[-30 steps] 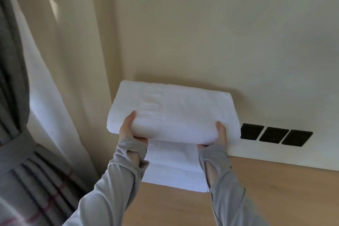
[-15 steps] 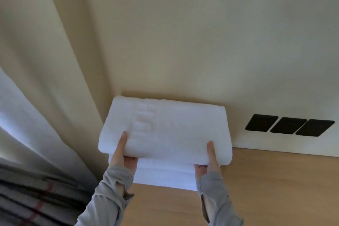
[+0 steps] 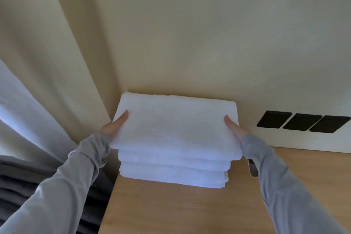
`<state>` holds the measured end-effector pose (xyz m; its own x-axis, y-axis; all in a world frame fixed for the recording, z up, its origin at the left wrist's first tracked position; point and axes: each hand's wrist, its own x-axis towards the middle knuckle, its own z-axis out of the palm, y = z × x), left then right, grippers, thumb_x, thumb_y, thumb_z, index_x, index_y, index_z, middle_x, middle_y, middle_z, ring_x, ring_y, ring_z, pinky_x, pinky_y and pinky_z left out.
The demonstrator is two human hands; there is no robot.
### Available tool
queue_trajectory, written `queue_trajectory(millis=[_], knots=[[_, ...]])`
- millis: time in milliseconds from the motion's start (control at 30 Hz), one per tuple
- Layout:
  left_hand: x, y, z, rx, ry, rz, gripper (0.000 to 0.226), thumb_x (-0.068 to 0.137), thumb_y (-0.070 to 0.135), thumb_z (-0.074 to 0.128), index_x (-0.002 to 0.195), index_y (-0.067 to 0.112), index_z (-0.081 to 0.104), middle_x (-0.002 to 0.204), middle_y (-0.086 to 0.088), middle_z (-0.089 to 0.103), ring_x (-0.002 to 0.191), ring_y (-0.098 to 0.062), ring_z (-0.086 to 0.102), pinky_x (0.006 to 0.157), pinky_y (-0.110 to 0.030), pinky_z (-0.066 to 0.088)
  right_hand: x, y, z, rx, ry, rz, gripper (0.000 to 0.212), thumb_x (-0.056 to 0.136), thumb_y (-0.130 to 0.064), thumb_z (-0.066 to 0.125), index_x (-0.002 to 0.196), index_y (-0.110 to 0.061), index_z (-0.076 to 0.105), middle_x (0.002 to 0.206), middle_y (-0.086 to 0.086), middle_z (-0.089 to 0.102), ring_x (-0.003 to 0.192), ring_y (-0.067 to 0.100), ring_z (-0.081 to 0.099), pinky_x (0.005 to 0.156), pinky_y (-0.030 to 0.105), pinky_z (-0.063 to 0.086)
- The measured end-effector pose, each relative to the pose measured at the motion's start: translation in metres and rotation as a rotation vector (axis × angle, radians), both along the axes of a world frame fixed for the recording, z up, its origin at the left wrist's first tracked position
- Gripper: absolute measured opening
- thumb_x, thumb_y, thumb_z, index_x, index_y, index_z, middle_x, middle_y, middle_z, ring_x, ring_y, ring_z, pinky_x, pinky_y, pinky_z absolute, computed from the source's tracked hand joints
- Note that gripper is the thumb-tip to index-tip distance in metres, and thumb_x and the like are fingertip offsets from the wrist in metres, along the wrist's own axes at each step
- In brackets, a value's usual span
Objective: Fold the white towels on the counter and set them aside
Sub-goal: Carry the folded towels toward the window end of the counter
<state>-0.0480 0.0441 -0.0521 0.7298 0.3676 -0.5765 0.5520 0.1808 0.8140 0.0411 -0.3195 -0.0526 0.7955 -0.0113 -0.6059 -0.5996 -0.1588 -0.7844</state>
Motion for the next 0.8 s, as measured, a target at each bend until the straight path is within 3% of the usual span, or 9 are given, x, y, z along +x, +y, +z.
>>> queue_trajectory(millis=[133, 200, 467, 533, 600, 667, 700, 733, 800], knots=[[0.002, 0.004, -0.004, 0.199, -0.041, 0.078, 0.086, 0.071, 0.066, 0.062, 0.131, 0.007, 0.047, 0.127, -0.013, 0.054, 0.106, -0.033, 0.052, 0.099, -0.042, 0.039, -0.001, 0.0, 0.005, -0.088, -0.248, -0.093, 0.046, 0.084, -0.044, 0.063, 0.12, -0.022, 0.045, 0.096, 0.002, 0.059, 0.083, 0.026, 0.06, 0.077, 0.04, 0.049], [0.001, 0.002, -0.008, 0.207, -0.067, 0.065, 0.08, 0.074, 0.064, 0.059, 0.13, 0.008, 0.048, 0.116, -0.01, 0.055, 0.101, -0.032, 0.052, 0.093, -0.041, 0.04, -0.006, -0.001, -0.002, -0.073, -0.301, -0.134, 0.036, 0.085, -0.039, 0.062, 0.114, -0.025, 0.047, 0.098, 0.002, 0.06, 0.08, 0.022, 0.059, 0.068, 0.033, 0.047], [0.004, -0.004, -0.02, 0.13, -0.034, 0.045, 0.071, 0.081, 0.057, 0.059, 0.13, 0.007, 0.048, 0.125, -0.015, 0.055, 0.1, -0.032, 0.052, 0.095, -0.04, 0.04, -0.003, 0.001, -0.021, -0.064, -0.247, -0.14, 0.03, 0.088, -0.032, 0.061, 0.113, -0.027, 0.045, 0.091, -0.002, 0.059, 0.075, 0.022, 0.059, 0.055, 0.027, 0.042], [0.002, -0.006, -0.012, 0.149, -0.021, 0.021, 0.069, 0.081, 0.055, 0.06, 0.129, 0.007, 0.048, 0.124, -0.014, 0.055, 0.099, -0.031, 0.052, 0.091, -0.039, 0.04, 0.0, 0.0, -0.02, -0.089, -0.213, -0.122, 0.035, 0.087, -0.036, 0.06, 0.116, -0.026, 0.044, 0.094, 0.001, 0.059, 0.076, 0.023, 0.058, 0.059, 0.029, 0.043], [-0.001, -0.011, -0.004, 0.371, -0.039, -0.003, 0.067, 0.084, 0.052, 0.058, 0.131, 0.007, 0.044, 0.126, -0.014, 0.054, 0.102, -0.033, 0.052, 0.087, -0.038, 0.039, 0.0, 0.002, -0.018, -0.176, -0.177, -0.084, 0.046, 0.087, -0.044, 0.057, 0.124, -0.021, 0.04, 0.1, 0.005, 0.057, 0.082, 0.025, 0.056, 0.071, 0.033, 0.042], [-0.006, -0.022, 0.007, 0.843, -0.096, -0.01, 0.066, 0.087, 0.046, 0.055, 0.138, 0.008, 0.035, 0.133, -0.018, 0.047, 0.114, -0.039, 0.048, 0.091, -0.044, 0.041, -0.001, 0.005, -0.019, -0.393, -0.231, -0.064, 0.057, 0.087, -0.048, 0.053, 0.131, -0.016, 0.036, 0.114, 0.01, 0.053, 0.095, 0.03, 0.053, 0.081, 0.037, 0.039], [-0.007, -0.033, 0.013, 1.049, -0.218, -0.016, 0.065, 0.089, 0.042, 0.053, 0.141, 0.009, 0.033, 0.136, -0.019, 0.044, 0.12, -0.04, 0.044, 0.096, -0.047, 0.04, -0.001, 0.008, -0.019, -0.544, -0.307, -0.074, 0.06, 0.087, -0.048, 0.053, 0.134, -0.015, 0.034, 0.124, 0.012, 0.05, 0.105, 0.033, 0.05, 0.087, 0.039, 0.039], [-0.006, -0.048, 0.019, 1.197, -0.342, -0.089, 0.062, 0.091, 0.039, 0.05, 0.143, 0.011, 0.03, 0.141, -0.019, 0.04, 0.126, -0.038, 0.04, 0.102, -0.047, 0.036, -0.004, 0.013, -0.018, -0.719, -0.41, -0.08, 0.062, 0.088, -0.045, 0.052, 0.137, -0.014, 0.032, 0.135, 0.015, 0.043, 0.117, 0.035, 0.044, 0.095, 0.043, 0.037], [0.004, -0.085, 0.022, 1.433, -0.391, -0.423, 0.06, 0.096, 0.043, 0.034, 0.149, 0.02, 0.017, 0.155, -0.009, 0.021, 0.142, -0.028, 0.019, 0.115, -0.043, 0.018, -0.014, 0.034, -0.013, -1.054, -0.652, -0.001, 0.059, 0.091, -0.039, 0.048, 0.143, -0.016, 0.03, 0.15, 0.015, 0.028, 0.135, 0.034, 0.028, 0.107, 0.048, 0.024]])
